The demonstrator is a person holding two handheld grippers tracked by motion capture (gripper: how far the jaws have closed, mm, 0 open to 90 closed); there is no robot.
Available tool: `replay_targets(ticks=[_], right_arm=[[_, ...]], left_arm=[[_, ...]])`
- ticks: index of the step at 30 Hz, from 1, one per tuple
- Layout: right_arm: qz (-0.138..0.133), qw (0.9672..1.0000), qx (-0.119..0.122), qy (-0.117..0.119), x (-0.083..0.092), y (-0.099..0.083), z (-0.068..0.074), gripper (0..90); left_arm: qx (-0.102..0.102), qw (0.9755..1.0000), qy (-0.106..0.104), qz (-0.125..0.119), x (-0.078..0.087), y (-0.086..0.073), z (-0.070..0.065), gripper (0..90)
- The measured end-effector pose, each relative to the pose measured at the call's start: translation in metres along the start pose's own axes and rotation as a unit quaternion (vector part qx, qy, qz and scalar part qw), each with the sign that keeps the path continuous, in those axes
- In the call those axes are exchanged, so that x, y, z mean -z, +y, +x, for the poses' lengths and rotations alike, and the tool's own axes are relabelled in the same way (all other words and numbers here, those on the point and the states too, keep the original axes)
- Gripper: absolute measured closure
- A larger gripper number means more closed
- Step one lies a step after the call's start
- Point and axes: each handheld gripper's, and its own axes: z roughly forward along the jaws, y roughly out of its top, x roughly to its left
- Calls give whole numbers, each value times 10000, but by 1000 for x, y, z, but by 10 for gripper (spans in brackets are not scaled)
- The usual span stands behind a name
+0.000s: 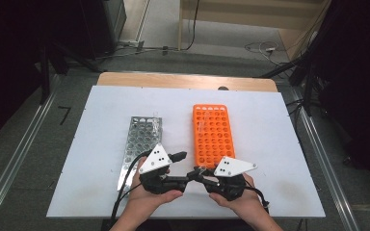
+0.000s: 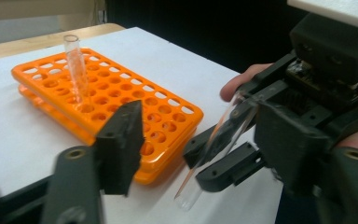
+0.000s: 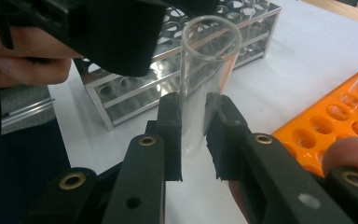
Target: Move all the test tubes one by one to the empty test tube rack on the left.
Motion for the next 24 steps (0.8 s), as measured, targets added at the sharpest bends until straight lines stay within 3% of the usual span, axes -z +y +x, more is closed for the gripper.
replay_targets(ticks=[8,14,24], right_arm=[[24,10000,44,73,-3,1,5,737],[26,9999,66,140,-4,2,8,737],[61,9998,44,166,-4,3,9,737]], left_arm=[[-161,9994,-282,85,-6,-2,-7,552],[-288,9990,-320,102,-8,-3,-11,676],[-415,9988,-216,123,-8,-3,-13,704]])
